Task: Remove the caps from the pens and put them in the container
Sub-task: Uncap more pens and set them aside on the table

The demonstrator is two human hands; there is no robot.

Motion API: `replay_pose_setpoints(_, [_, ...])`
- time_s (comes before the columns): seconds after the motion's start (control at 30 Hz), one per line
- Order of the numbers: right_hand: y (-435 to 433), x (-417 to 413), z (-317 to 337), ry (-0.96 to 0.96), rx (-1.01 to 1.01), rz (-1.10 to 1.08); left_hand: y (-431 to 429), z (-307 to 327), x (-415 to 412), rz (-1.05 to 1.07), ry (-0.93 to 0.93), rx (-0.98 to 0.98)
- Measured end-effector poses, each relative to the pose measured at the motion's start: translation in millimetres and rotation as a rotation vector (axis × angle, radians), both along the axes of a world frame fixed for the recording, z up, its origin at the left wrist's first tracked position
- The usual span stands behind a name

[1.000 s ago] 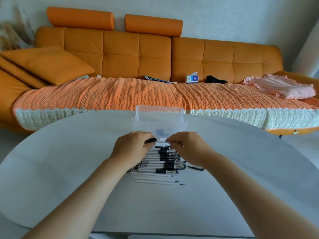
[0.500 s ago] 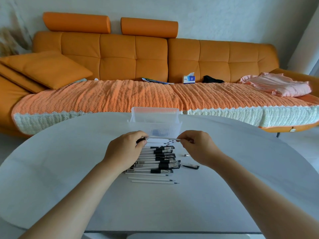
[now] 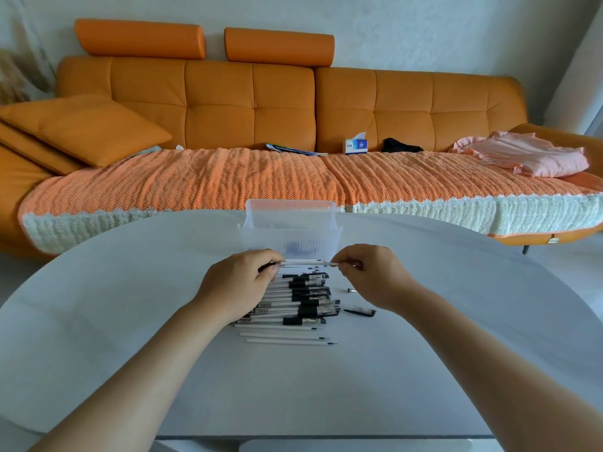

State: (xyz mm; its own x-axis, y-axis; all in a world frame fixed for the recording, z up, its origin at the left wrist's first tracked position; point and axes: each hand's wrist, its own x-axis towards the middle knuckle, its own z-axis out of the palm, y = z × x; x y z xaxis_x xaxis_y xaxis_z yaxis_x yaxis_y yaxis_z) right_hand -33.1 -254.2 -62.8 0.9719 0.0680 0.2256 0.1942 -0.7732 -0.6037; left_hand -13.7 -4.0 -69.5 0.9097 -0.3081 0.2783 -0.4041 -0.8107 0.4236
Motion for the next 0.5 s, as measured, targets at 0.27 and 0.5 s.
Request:
replay_pose_setpoints(0.27, [13.0,-2.4,2.2,-0.041,0.006,0.079,-8.2,3.1,-10.4,-0.106,0.056,0.016])
replay_pose_setpoints(0.5, [10.8,-4.1,6.3,0.012,0.026,0.063,-5.6,5.1,-8.1,-0.077,0.023,0.023])
